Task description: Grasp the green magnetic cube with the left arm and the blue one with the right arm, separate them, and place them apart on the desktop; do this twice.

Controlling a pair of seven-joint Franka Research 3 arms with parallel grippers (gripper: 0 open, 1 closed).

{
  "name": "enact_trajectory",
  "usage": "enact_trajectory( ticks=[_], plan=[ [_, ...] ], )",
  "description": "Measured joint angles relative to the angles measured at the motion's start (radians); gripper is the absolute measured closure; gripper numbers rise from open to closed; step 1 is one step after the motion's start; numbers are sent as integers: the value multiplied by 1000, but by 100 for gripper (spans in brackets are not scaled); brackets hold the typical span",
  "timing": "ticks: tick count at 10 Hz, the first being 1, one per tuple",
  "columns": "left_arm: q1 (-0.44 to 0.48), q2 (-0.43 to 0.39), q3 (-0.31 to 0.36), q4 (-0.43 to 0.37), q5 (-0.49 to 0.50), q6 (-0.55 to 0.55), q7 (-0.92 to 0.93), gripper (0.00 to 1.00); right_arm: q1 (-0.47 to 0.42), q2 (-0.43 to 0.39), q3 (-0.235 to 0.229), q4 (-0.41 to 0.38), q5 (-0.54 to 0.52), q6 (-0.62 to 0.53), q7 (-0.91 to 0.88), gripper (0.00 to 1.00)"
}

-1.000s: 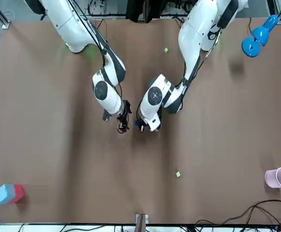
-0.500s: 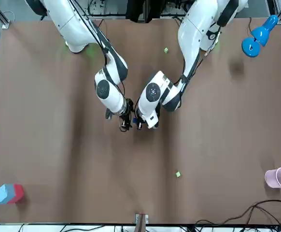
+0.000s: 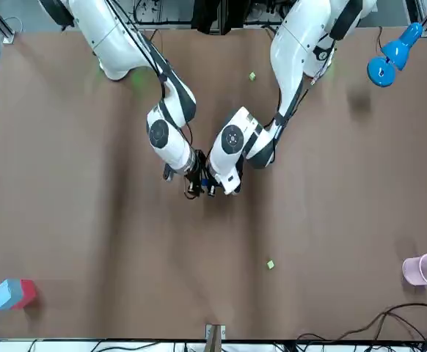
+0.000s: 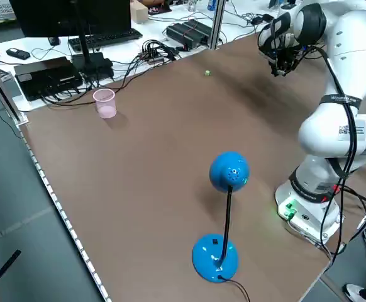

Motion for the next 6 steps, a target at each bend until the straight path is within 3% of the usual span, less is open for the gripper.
enact_trajectory(
  ticks=[2, 3, 4, 6],
  plan=[
    [0, 0, 0, 0, 0, -4, 0, 76, 0, 0, 0, 0, 0, 0, 0, 65],
    [0, 0, 0, 0, 0, -9, 0, 76, 0, 0, 0, 0, 0, 2, 0, 73],
    [0, 0, -1, 0, 0, -10, 0, 76, 0, 0, -1, 0, -1, 3, 0, 77],
    [1, -1, -1, 0, 0, -10, 0, 76, 0, 0, -1, 1, -1, 3, 0, 77]
  ],
)
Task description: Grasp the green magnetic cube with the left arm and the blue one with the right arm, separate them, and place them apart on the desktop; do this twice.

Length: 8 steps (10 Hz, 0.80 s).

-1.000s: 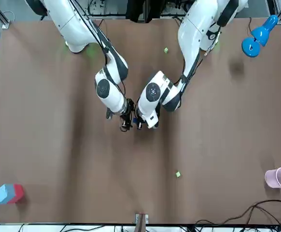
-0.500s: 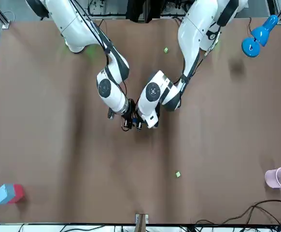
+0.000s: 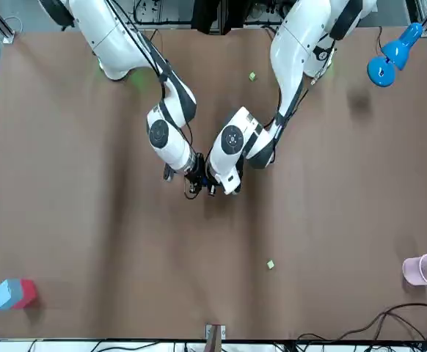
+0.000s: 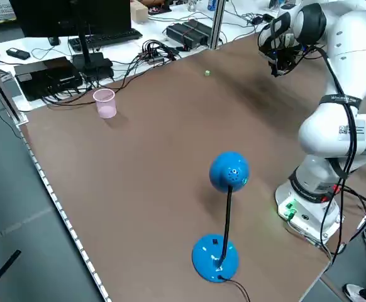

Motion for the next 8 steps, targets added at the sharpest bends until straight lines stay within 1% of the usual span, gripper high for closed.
enact_trajectory(
  ticks=[3, 4, 6, 7, 8],
  plan=[
    [3, -1, 0, 8, 0, -1, 0, 76, -10, -6, 0, 8, 0, -16, -27, 77],
    [3, -3, 0, 9, 0, -19, 2, 76, -20, -16, -2, 9, -2, -29, -58, 77],
    [7, -7, 0, 9, 0, -41, 5, 76, -52, -51, -4, 7, -4, -93, -149, 77],
    [9, -8, 0, 9, 0, -43, 8, 76, -65, -75, -4, -11, -6, -110, -210, 77],
    [9, -8, 0, 9, 0, -46, 9, 76, -75, -105, -5, -50, -6, -118, -290, 77]
  ],
)
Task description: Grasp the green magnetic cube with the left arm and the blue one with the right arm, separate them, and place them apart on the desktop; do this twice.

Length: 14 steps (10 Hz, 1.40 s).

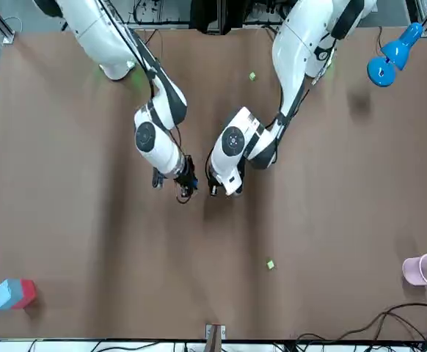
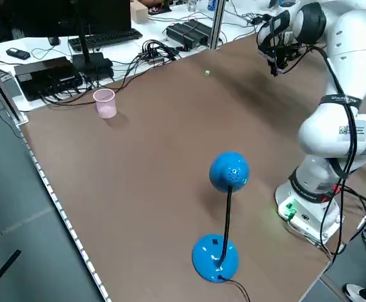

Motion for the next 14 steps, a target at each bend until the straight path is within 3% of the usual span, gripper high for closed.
enact_trajectory(
  ticks=[5, 7, 8, 10, 13, 14],
  plan=[
    [-50, 7, -5, -16, -8, -5, 0, 76, -29, -223, 7, -284, 0, -88, -417, 77],
    [-95, 21, -5, -20, -51, 10, -2, 76, -45, -323, 69, -382, 0, -144, -508, 77],
    [-108, 26, -5, -26, -57, 20, -8, 75, -46, -355, 125, -423, 0, -147, -529, 77],
    [-107, 26, -2, -29, -58, 30, -9, 48, -46, -381, 229, -473, -1, -151, -660, 77],
    [-77, -4, 27, -21, -38, -1, 22, 6, -47, -388, 319, -542, -2, -137, -806, 77],
    [-52, -38, 40, -16, -16, -44, 46, 0, -47, -390, 336, -565, -2, -118, -861, 77]
  ],
)
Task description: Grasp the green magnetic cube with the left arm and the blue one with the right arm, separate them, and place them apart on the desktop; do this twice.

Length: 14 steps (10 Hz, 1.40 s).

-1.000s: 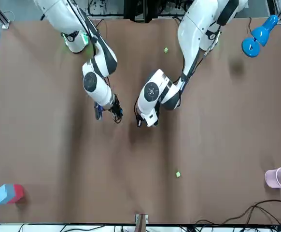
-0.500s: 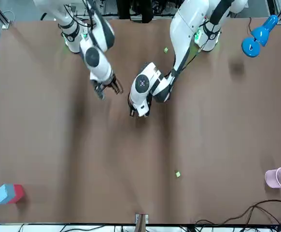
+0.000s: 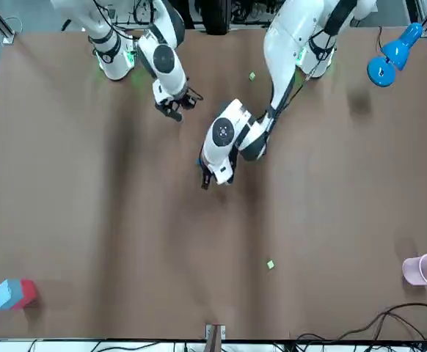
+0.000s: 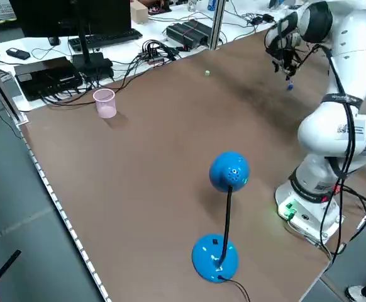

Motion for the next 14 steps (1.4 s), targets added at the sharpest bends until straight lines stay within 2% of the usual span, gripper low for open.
enact_trajectory(
  ticks=[2, 4, 7, 10, 12, 14],
  plan=[
    [83, -98, 6, 4, 11, -79, 75, 0, 0, -2, 9, -76, 0, 99, -108, 77],
    [148, -181, 11, 3, 52, -148, 120, 0, -1, -2, 15, -138, 0, 145, -195, 77],
    [248, -237, 13, 3, 103, -209, 195, 0, 0, -1, 59, -153, 0, 172, -214, 77],
    [342, -337, 12, 6, 111, -386, 450, 0, 6, 31, 66, -159, -1, 202, -220, 76],
    [400, -411, 12, 4, 111, -523, 656, 0, 6, 50, 66, -159, -7, 206, -226, 68],
    [468, -464, 11, 2, 111, -588, 864, 0, 6, 51, 66, -159, -16, 206, -230, 37]
  ],
)
